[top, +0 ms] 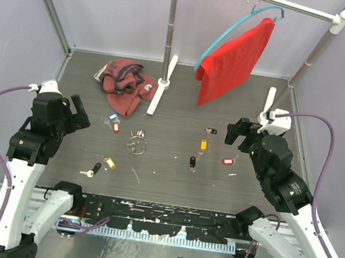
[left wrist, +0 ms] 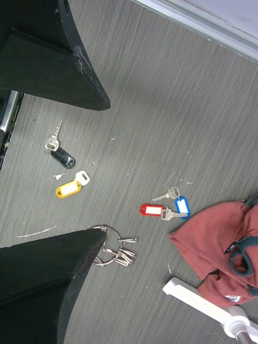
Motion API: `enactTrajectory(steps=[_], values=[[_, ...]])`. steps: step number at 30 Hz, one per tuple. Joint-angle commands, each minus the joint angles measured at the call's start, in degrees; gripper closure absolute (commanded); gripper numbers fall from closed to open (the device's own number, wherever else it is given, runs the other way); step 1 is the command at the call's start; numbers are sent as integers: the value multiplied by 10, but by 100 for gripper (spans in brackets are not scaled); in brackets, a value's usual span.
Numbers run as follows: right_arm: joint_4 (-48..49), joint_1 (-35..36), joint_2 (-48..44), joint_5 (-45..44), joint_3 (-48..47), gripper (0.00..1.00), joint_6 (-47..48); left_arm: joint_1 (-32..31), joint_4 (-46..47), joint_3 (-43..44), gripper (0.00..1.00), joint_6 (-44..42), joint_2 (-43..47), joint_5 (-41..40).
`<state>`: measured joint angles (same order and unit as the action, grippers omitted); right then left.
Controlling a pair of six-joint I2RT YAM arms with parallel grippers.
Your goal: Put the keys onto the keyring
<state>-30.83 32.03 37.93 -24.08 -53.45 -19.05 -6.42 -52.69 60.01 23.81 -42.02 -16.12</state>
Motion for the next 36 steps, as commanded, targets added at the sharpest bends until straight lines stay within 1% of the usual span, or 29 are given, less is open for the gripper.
enactTrajectory(steps=[1, 4, 7, 10, 14, 17, 19, 22, 25, 29, 31, 32, 34, 36], values=[[-2, 2, 9, -41, -24, 0, -13, 3, 8, 2, 2, -9, 10, -11], [-34, 2, 34, -64, -38, 0, -6, 2, 16, -1, 2, -13, 16, -3], [-75, 2, 69, -49, -72, 0, 20, 3, 31, -8, 2, -24, 19, 23], [-89, 2, 96, 20, -89, 0, 36, 3, 44, -18, 2, -28, 17, 52], [-72, 2, 115, 139, -80, 1, 44, 3, 51, -31, 2, -28, 10, 84], [-75, 2, 138, 176, -78, 3, 42, 3, 52, -42, 2, -21, 7, 92], [-76, 2, 152, 187, -73, 6, 37, 3, 52, -47, 2, -18, 3, 100], [-78, 2, 160, 176, -55, 7, 26, 3, 52, -52, 2, -19, -9, 109], [-84, 2, 164, 168, -36, 9, 16, 3, 77, -64, 1, -20, -22, 166], [-82, 2, 154, 191, -8, 16, 6, 2, 96, -74, 18, 3, -64, 219], [-82, 2, 149, 202, 3, 19, 3, -7, 100, -75, 23, 16, -89, 223], [-81, 2, 145, 206, 10, 20, 1, -25, 106, -77, 26, 23, -100, 215], [-80, 2, 132, 210, 20, 20, -4, -71, 116, -77, 26, 40, -119, 177], [-77, 2, 123, 218, 31, 22, -10, -128, 125, -75, 27, 57, -137, 131]])
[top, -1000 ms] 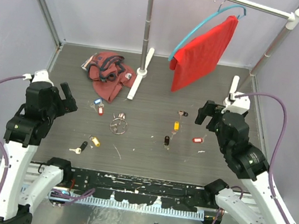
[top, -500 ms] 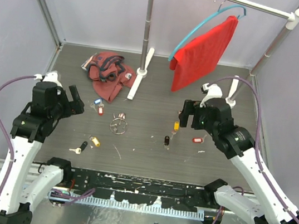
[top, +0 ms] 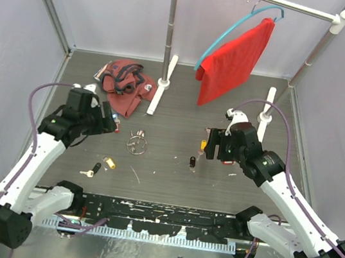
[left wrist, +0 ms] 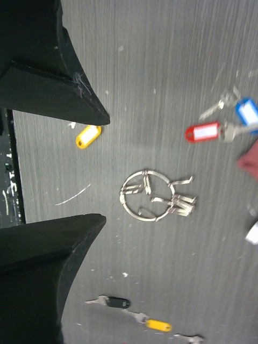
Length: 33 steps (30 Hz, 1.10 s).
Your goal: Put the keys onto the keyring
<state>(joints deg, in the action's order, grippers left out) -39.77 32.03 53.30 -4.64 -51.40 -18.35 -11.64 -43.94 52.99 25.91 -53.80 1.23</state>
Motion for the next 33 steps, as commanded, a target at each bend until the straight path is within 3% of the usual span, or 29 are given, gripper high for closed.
enactTrajectory(steps=[1, 7, 15, 20, 33], values=[[14, 2, -34, 28, 15, 22, -20, -98, 42, -3, 28, 47, -30, -62], [29, 2, -50, 62, 49, 26, -27, -182, 69, 5, 34, 54, -105, -105], [57, 2, -78, 100, 80, 28, -36, -253, 75, 76, 47, -24, -265, -113], [59, 2, -102, 88, 92, 27, -50, -271, 87, 107, 60, -59, -352, -110], [55, 2, -119, 83, 98, 27, -55, -280, 94, 121, 64, -110, -442, -107]])
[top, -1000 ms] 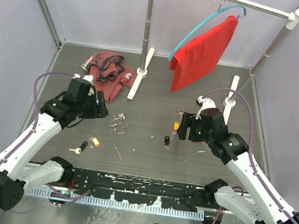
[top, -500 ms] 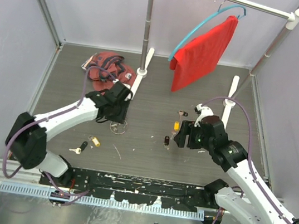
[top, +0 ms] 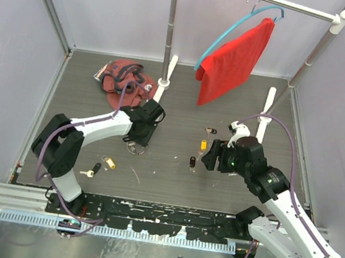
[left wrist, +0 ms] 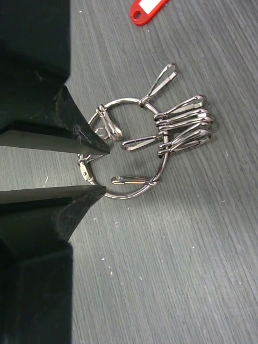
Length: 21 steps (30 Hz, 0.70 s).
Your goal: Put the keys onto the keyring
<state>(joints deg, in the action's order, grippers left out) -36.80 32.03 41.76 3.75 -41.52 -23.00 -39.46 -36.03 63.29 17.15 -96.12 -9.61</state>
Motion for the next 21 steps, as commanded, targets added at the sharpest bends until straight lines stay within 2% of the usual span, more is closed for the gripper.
enactTrajectory(steps=[1, 13, 21], values=[[26, 2, -4, -1, -1, 27, -8, -2, 16, 18, 64, -23, -23, 3], [28, 2, 3, 5, 0, 26, -6, -2, 27, 16, 65, -32, -48, 8], [28, 2, 4, 6, 0, 24, -6, -1, 32, 23, 70, -33, -64, 19]])
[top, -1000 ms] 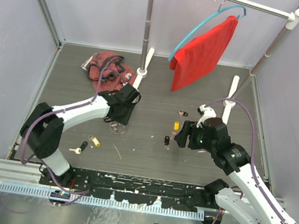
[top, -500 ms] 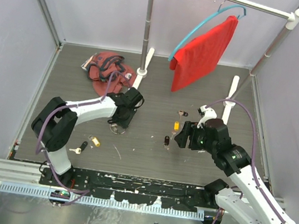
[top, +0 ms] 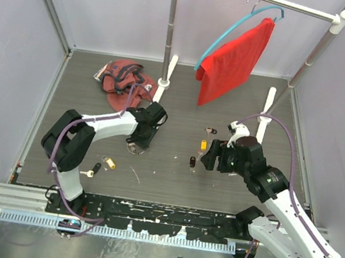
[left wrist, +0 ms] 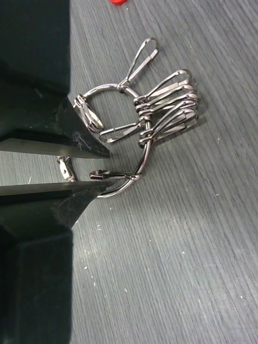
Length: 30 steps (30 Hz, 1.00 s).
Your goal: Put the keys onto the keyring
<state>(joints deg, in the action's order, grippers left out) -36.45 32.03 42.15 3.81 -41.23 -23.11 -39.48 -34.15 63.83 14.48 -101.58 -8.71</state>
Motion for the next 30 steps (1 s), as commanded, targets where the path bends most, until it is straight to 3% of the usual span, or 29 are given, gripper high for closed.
enactTrajectory(steps=[1, 4, 12, 15, 22, 30], values=[[24, 2, 1, 6, -3, 24, -5, -1, 14, 17, 70, -7, -11, 10], [24, 2, 3, 6, -3, 24, -6, -2, 14, 16, 72, -7, -13, 9], [24, 2, -1, 0, -3, 24, -7, -1, 14, 16, 89, -10, -14, 7], [24, 2, -8, -9, -4, 22, -10, -1, 7, 18, 100, -12, -1, 1], [32, 2, -33, -61, -9, 19, -32, -2, -26, 21, 100, -20, 92, -16], [79, 3, -65, -86, 2, 13, -63, -66, -96, 63, 100, -47, 179, -78]])
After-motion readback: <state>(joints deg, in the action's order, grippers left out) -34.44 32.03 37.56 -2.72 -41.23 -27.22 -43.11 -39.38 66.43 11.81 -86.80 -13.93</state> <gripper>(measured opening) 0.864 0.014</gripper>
